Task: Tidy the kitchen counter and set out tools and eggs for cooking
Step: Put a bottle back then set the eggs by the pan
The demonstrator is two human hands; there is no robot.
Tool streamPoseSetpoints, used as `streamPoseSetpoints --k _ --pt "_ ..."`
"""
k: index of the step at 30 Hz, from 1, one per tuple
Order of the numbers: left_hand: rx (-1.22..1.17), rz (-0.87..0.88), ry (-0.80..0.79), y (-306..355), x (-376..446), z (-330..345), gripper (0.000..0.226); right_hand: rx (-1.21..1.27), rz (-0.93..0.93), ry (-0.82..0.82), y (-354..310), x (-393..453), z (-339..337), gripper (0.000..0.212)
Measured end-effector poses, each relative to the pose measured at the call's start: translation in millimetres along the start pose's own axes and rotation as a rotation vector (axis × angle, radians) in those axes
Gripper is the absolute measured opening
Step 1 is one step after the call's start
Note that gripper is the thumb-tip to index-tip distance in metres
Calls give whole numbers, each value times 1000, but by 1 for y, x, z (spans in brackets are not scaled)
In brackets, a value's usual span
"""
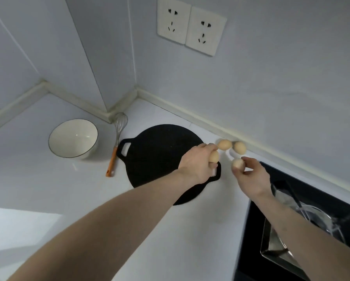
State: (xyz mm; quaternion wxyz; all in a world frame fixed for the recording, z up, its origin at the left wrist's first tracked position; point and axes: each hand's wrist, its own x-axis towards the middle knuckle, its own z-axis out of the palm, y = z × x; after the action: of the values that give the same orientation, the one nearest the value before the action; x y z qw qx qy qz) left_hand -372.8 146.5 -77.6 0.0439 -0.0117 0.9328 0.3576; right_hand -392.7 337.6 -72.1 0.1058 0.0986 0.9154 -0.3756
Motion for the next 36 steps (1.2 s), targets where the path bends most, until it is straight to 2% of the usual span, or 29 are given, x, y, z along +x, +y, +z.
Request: streamPoseSetpoints --k 3,8,16,29,36 --pt "80 -12 -9 9 26 18 52 -19 58 15 11 19 -7 46" --pt "118 -97 73 8 65 30 44 -72 54 37 24 53 -10 48" --pt "137 -142 53 -3 102 37 60 -150 65 88 35 93 -15 34" --pt "-13 -220 31 1 115 49 56 -71 70 148 42 105 -14 32" --pt "-55 -219 -11 4 110 40 67 -82 66 144 47 102 -24 44"
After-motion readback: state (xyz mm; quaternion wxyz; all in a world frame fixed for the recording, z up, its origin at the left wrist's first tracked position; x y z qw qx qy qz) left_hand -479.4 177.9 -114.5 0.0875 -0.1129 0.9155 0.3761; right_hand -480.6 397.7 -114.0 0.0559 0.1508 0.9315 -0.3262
